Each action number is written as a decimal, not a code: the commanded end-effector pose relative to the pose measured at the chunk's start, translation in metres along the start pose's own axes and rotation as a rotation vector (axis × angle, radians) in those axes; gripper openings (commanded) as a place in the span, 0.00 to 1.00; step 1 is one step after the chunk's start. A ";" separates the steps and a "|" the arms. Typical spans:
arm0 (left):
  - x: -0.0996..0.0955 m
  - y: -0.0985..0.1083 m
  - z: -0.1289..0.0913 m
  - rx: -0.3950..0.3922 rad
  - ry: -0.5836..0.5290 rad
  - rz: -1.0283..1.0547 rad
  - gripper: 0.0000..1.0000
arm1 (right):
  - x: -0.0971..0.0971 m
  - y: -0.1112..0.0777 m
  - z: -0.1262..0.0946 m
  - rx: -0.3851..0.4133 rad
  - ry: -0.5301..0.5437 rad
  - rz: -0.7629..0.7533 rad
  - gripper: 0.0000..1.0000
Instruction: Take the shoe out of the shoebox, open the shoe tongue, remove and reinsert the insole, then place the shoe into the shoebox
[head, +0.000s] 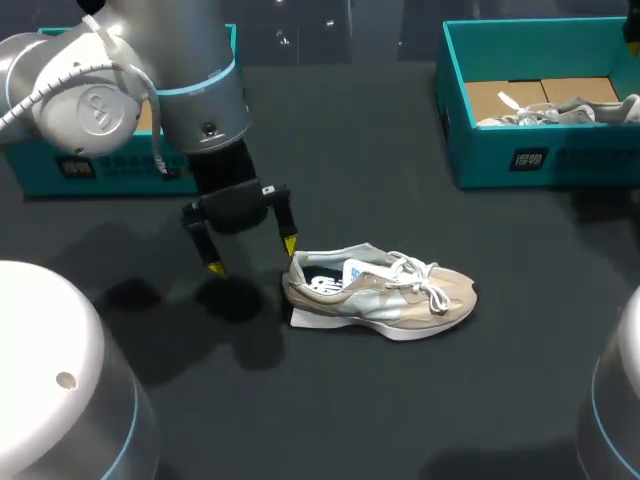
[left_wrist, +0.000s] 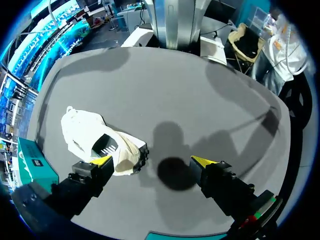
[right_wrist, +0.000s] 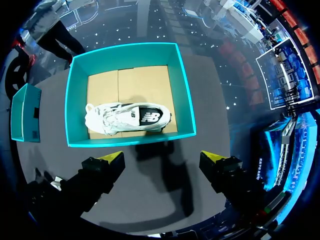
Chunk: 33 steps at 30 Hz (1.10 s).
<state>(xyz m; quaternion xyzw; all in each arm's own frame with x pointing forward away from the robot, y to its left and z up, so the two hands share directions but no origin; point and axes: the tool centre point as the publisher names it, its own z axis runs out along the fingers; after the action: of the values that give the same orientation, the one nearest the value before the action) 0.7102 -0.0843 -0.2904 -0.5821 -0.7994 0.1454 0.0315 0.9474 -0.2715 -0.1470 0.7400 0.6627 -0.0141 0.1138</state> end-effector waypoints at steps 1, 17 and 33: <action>0.005 -0.002 0.001 -0.005 -0.061 0.001 1.00 | 0.000 -0.001 0.000 -0.001 -0.001 0.001 1.00; 0.048 0.029 0.002 0.136 -0.252 -0.672 1.00 | 0.000 -0.001 0.000 -0.001 -0.001 0.001 1.00; 0.074 0.042 0.011 0.374 -0.356 -0.804 1.00 | 0.000 -0.001 0.000 -0.001 -0.001 0.001 1.00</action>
<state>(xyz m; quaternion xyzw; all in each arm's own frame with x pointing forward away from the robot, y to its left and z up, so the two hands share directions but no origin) 0.7227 -0.0237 -0.3080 -0.2123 -0.9346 0.2805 0.0524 0.9473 -0.2716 -0.1470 0.7401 0.6626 -0.0141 0.1138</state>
